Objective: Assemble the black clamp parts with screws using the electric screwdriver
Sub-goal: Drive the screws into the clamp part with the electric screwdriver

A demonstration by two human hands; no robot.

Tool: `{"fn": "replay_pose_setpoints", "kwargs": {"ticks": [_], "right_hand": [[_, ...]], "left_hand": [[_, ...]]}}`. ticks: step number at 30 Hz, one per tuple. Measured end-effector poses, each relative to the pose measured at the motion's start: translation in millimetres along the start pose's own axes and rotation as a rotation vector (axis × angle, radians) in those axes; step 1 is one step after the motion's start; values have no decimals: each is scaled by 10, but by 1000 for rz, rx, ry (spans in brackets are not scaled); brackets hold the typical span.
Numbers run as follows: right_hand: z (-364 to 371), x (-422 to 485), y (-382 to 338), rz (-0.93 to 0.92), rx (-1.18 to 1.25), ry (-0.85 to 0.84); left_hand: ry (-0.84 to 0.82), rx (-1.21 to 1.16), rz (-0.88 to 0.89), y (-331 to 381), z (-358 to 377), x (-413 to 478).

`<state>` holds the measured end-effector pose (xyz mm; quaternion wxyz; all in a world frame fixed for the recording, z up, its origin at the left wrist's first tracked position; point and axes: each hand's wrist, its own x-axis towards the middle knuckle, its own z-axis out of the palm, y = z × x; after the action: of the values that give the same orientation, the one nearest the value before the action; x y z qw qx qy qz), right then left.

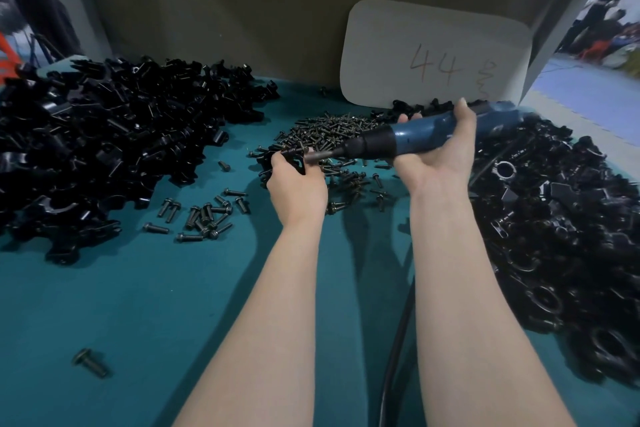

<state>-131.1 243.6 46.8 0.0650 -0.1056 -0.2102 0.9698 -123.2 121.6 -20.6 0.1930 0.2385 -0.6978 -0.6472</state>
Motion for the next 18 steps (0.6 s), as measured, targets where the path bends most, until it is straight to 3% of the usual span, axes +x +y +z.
{"fn": "replay_pose_setpoints", "kwargs": {"ticks": [5,10,18], "right_hand": [[116,-3,-23,-46,40,-75],[54,23,-62,-159,46,34],[44,48,-21,-181,15,78]], "left_hand": [[5,11,5,5,-1,-1],[-5,38,26,7,-10,-24],[-15,183,81,-9,-4,-49]]}}
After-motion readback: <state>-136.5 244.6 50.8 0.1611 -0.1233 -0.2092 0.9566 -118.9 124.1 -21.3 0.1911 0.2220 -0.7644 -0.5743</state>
